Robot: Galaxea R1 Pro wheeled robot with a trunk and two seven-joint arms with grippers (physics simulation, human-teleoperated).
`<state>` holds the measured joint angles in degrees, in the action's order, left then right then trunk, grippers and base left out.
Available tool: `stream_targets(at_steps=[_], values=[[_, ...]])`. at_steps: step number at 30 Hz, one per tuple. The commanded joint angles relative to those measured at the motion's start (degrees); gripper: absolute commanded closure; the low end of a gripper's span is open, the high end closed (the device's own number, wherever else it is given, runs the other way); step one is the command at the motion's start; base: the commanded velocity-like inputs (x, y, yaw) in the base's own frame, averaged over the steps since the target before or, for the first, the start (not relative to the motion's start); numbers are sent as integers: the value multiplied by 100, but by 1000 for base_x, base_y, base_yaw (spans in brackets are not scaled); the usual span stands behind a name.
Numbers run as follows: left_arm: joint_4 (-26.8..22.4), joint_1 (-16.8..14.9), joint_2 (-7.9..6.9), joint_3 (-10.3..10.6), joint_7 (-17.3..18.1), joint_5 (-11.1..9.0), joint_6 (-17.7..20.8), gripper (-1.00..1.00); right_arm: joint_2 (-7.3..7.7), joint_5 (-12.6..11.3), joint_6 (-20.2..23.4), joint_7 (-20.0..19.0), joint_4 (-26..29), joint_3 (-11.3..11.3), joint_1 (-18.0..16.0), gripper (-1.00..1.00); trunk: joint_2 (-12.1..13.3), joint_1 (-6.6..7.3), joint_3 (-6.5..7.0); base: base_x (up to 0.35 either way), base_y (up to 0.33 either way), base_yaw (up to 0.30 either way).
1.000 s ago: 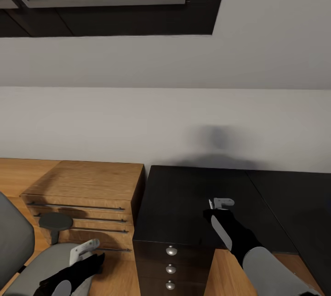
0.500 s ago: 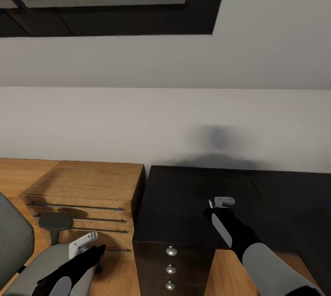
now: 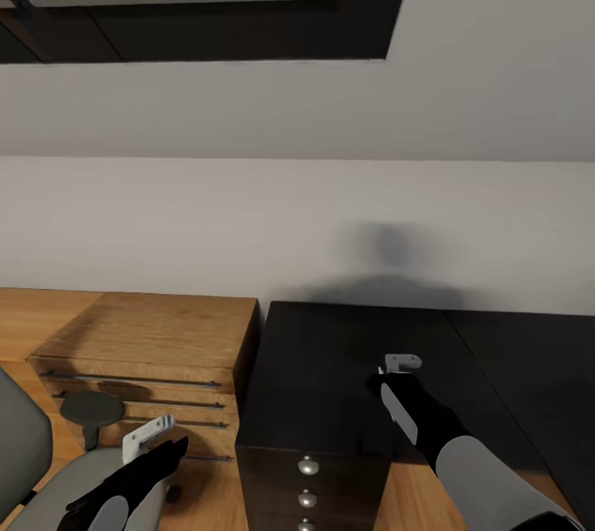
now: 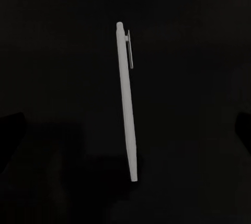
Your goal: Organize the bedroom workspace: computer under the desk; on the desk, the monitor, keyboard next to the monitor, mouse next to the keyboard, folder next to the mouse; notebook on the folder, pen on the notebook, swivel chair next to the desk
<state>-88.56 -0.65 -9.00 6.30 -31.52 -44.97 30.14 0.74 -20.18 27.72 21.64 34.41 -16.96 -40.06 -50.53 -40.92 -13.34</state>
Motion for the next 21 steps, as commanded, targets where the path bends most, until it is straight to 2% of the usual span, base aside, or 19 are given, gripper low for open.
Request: stream_targets(at_steps=[1,11,16,21], values=[[-8,-5,-6,12,-59,-56,2,-100,8,-58,21,53,9,-44,-6,-100,-7,-1,-8,28,0,0],[-3,-5,-6,19,-45,-55,1,-100,10,-49,31,-40,-103,-45,-10,-100,-7,-1,-8,171,0,0],[2,-5,-6,20,-46,-55,7,-100,6,-43,31,-103,-208,-50,-12,-100,-7,-1,-8,50,0,0],[18,-5,1,34,-47,-55,9,-100,54,-21,21,-366,-417,-54,-115,-100,-7,-1,-8,8,0,0]])
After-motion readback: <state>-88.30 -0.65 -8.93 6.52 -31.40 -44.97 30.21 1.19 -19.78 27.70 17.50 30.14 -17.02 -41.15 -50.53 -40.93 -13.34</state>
